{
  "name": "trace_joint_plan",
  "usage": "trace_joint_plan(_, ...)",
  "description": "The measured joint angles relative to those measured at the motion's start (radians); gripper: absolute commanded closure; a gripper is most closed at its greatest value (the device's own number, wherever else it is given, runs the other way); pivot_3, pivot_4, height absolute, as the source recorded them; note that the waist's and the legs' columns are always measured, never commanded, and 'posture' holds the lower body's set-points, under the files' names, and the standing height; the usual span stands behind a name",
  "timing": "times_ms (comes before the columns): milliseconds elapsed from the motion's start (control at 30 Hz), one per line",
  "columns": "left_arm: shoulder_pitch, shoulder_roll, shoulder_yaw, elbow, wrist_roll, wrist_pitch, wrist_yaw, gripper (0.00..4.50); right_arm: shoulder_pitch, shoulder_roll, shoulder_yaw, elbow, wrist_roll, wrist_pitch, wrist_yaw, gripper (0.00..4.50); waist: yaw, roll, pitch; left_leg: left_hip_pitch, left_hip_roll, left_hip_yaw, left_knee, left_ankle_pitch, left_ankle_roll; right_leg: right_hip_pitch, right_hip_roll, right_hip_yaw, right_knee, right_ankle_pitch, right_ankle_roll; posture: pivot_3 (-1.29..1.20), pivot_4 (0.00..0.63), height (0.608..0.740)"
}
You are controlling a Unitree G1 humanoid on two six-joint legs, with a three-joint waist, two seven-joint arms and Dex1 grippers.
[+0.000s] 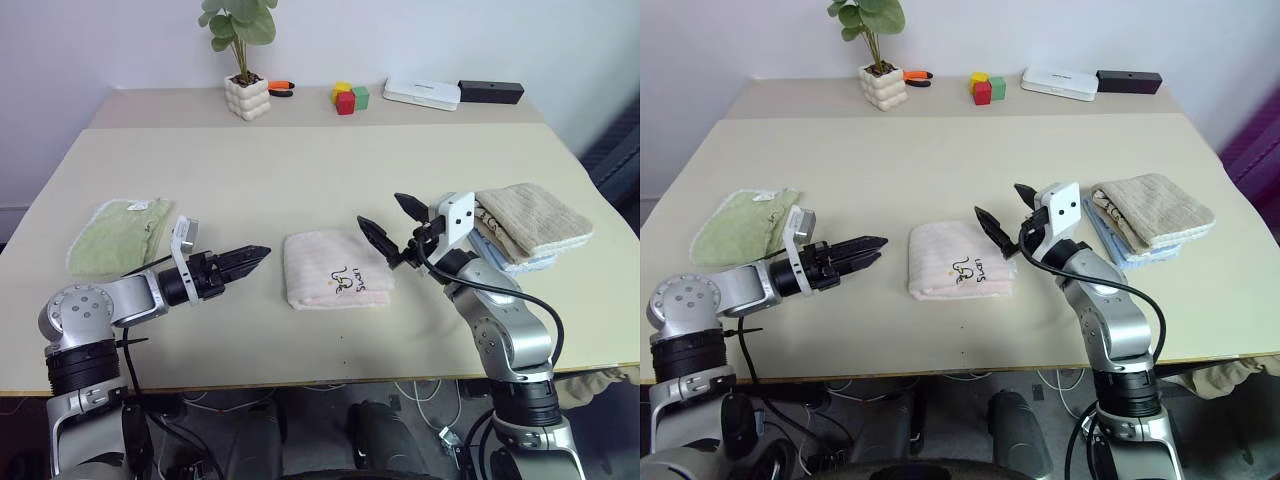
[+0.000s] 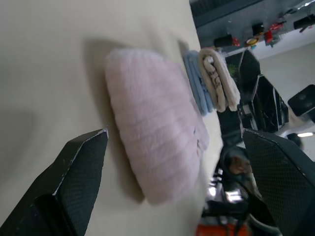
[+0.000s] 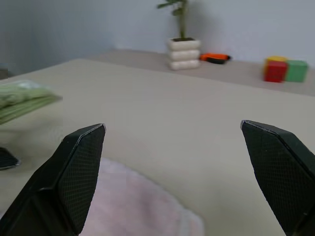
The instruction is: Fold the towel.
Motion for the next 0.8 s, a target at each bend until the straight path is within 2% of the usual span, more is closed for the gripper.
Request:
trace_joint_plan(133,-0.044,-0.017,0.03,0.122,-0.03,0.075,0.021,0.05,0.002,0.004,0.025,-0.001,0.002,0.004,0.001,0.0,-0.004,0.0,0.0,0.0,0.0,0.0,-0.001,0.0,0.0,-0.001,0.0,0.0,0.0,0.0,0.0,0.0,0.15,0.74)
trace_joint_plan(333,-0.062,-0.023,-0.026,0.196,-0.087,0.092,0.047,0.05,0.013,0.004,0.033,-0.004,0.001,0.004,-0.002,0.0,0.0,0.0,0.0,0.0,0.0,0.0,0.0,0.0,0.0,-0.001,0.0,0.0,0.001,0.0,0.0,0.0,0.15,0.74)
trace_joint_plan(800,-0.14,-0.072,-0.069,0.276,-0.005,0.091,0.063,0.05,0.019,0.004,0.047,-0.007,-0.001,0.004,-0.013,0.0,0.0,0.0,0.0,0.0,-0.001,0.0,-0.001,0.0,0.0,-0.001,-0.001,0.0,0.001,0.0,0.0,0.0,0.15,0.74)
